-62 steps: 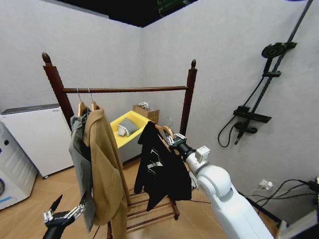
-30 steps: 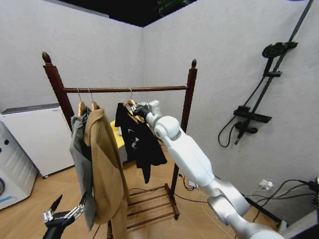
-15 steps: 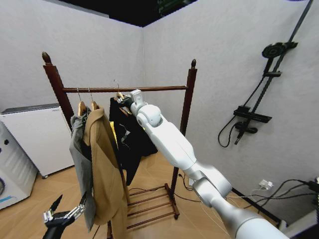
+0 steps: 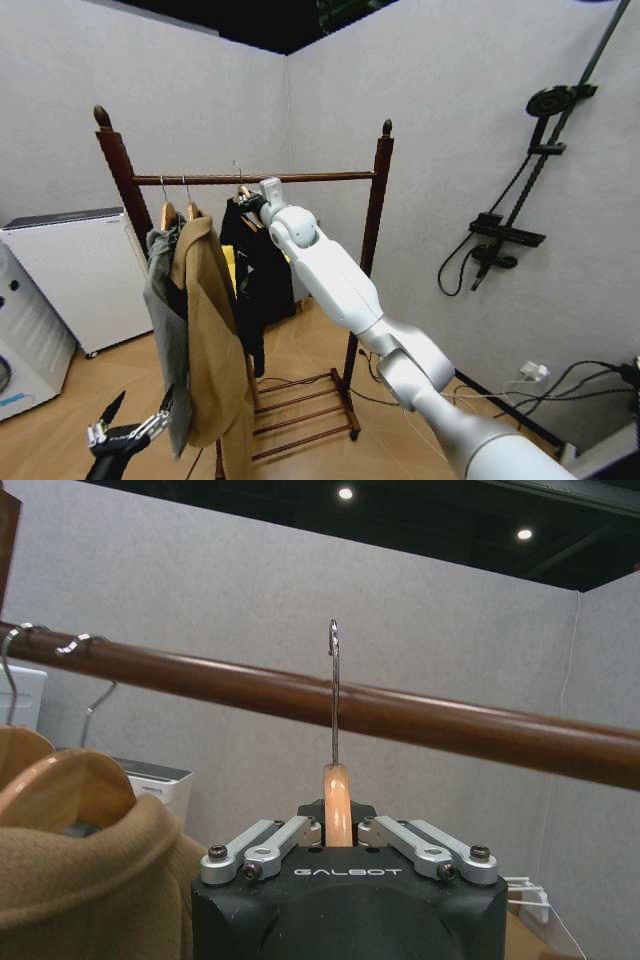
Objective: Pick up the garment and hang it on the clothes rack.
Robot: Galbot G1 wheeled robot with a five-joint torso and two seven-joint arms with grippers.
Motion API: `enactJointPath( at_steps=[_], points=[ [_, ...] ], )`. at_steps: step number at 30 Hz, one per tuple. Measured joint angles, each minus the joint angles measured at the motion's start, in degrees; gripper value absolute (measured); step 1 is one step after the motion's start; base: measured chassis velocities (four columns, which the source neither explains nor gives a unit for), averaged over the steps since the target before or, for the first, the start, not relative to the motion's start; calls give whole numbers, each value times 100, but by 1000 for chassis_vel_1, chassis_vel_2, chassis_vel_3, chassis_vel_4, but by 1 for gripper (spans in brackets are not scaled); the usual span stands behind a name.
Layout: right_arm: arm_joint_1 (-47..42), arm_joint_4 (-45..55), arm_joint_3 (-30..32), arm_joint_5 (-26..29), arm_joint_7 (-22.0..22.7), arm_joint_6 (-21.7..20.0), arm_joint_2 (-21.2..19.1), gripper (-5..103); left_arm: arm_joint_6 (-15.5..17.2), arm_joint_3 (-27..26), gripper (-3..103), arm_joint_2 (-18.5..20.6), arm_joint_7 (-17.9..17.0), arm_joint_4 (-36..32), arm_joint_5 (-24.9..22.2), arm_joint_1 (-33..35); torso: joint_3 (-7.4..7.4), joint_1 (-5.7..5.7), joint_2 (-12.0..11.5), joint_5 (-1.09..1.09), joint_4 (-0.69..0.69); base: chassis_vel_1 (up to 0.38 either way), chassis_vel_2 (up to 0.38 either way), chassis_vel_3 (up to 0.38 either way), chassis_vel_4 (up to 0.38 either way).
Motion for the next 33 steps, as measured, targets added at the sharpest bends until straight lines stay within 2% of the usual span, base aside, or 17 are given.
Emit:
enactJointPath(
  at_steps=[15, 16, 18, 21, 22, 24, 25, 28, 30, 32, 33],
  points=[
    [-325, 327, -102, 116, -191, 41, -198, 10, 0, 0, 100, 0, 0, 0, 0, 0, 0, 0, 0, 1, 0, 0, 0, 0, 0],
    [-335, 358, -114, 124, -207, 43, -208, 7, 0, 0, 100, 0, 0, 0, 0, 0, 0, 0, 0, 1, 1, 0, 0, 0, 0],
    [-338, 391, -131, 136, -245, 38, -217, 11, 0, 0, 100, 0, 0, 0, 0, 0, 0, 0, 0, -1, 1, 0, 0, 0, 0],
    [-365, 486, -105, 200, -222, 93, -237, 27, 0, 0, 100, 0, 1, 0, 0, 0, 1, 0, 0, -1, 4, 0, 0, 0, 0],
    [-365, 486, -105, 200, -222, 93, -237, 27, 0, 0, 100, 0, 1, 0, 0, 0, 1, 0, 0, -1, 4, 0, 0, 0, 0],
    [-464, 733, -70, 361, -195, 116, -375, 38, 0, 0, 100, 0, 0, 0, 0, 0, 1, 0, -1, -1, 2, 0, 0, 0, 0],
    [-464, 733, -70, 361, -195, 116, -375, 38, 0, 0, 100, 0, 0, 0, 0, 0, 1, 0, -1, -1, 2, 0, 0, 0, 0],
    [-677, 1177, -5, 736, -90, 205, -662, 54, 0, 0, 100, 0, 0, 0, 0, 0, 0, 0, 0, 0, 2, 0, 0, 0, 0],
    [-730, 1291, 17, 821, -56, 215, -731, 54, 0, 0, 100, 0, 1, 0, 0, 0, 1, 0, -1, 0, 2, 0, 0, 0, 0],
    [-940, 1790, 115, 1258, 133, 206, -1018, 65, 0, 0, 100, 0, 0, 0, 0, 0, 1, 1, 0, 0, 2, 0, 0, 0, 0],
    [-940, 1790, 115, 1258, 133, 206, -1018, 65, 0, 0, 100, 0, 0, 0, 0, 0, 1, 1, 0, 0, 2, 0, 0, 0, 0]
  ],
)
